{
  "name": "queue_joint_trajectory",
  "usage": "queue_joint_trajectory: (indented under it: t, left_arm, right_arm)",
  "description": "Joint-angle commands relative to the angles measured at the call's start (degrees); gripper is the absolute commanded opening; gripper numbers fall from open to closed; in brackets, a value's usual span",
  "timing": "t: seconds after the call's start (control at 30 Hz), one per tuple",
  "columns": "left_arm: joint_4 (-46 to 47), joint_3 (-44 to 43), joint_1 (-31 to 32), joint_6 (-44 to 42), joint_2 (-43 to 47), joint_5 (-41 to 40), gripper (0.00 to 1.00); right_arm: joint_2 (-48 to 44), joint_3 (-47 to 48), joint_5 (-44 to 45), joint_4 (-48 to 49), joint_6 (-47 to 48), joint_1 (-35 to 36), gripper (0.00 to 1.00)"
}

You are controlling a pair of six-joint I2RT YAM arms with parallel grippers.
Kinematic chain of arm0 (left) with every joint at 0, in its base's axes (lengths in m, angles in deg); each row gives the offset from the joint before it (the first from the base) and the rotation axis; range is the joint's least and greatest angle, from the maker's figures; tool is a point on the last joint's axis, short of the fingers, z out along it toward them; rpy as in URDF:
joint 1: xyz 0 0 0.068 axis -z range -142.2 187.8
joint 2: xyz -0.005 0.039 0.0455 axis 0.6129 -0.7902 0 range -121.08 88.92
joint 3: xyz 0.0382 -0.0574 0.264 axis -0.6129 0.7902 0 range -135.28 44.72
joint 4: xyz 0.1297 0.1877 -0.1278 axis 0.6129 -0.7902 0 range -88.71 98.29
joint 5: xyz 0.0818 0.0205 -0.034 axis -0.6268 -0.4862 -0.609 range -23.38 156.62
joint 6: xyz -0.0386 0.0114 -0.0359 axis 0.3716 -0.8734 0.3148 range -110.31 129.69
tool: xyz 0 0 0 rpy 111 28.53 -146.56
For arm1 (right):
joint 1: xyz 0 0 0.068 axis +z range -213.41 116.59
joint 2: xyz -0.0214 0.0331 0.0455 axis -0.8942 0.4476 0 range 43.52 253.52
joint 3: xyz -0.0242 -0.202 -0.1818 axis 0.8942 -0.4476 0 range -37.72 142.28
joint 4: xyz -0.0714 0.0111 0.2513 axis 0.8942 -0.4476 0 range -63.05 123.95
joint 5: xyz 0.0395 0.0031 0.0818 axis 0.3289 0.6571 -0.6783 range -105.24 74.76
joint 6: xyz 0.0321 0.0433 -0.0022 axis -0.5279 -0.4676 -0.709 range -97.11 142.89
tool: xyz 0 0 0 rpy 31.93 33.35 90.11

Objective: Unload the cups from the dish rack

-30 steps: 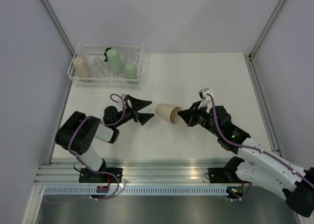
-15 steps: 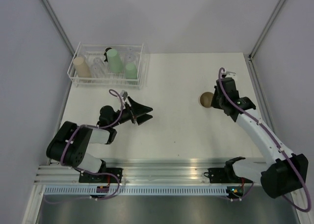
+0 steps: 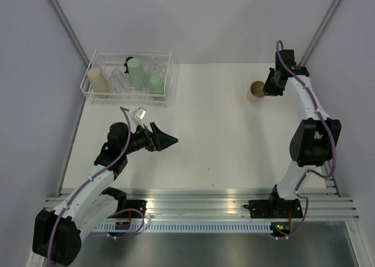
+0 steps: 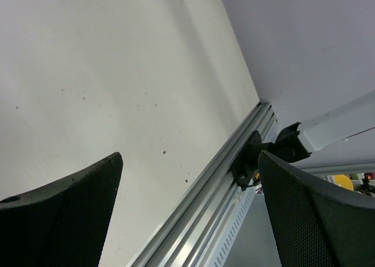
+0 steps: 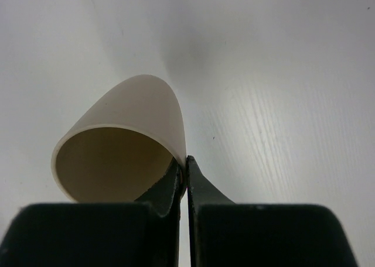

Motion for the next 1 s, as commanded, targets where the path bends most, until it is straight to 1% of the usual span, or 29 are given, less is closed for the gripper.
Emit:
queue_joint_trajectory:
  t: [0.0,0.13,0.3,0.4,0.73,0.93,0.97]
  left_arm:
    - [-16.28,-2.84,0.09,-8.90,5.82,-5.60,1.00]
    - [-21.20,-3.20,0.17,-9.86,10.94,-8.24,1.00]
    - [-26.31,-5.65,0.17,-11.19,14.02,-10.79,1.00]
    - [-28.15,-6.71,0.17,-11.54,14.99,-11.32,1.00]
    - [-33.08,-8.03,0.17,-12.68,18.07,-13.52,1.00]
    - [-33.87,-9.34,0.17,-12.94,18.59,-13.69,1.00]
    - [-34.05,-9.61,0.17,-13.03,18.68,-13.69,1.00]
  right_arm:
    - [7.82,12.38,1.62,-9.35,0.86,-2.76,0.01]
    - [13.27,16.87,1.46,-11.47,-0.46,-3.99,0.01]
    - [14.95,17.85,6.02,-12.17,-0.20,-4.16,0.01]
    - [16.01,19.08,6.73,-13.05,-0.19,-4.34,0.01]
    - [18.38,19.44,6.56,-13.23,-0.02,-4.43,0.01]
    - [18.74,16.45,6.56,-11.83,0.24,-4.43,0.01]
    - [18.82,16.27,6.47,-11.74,0.16,-4.34,0.03]
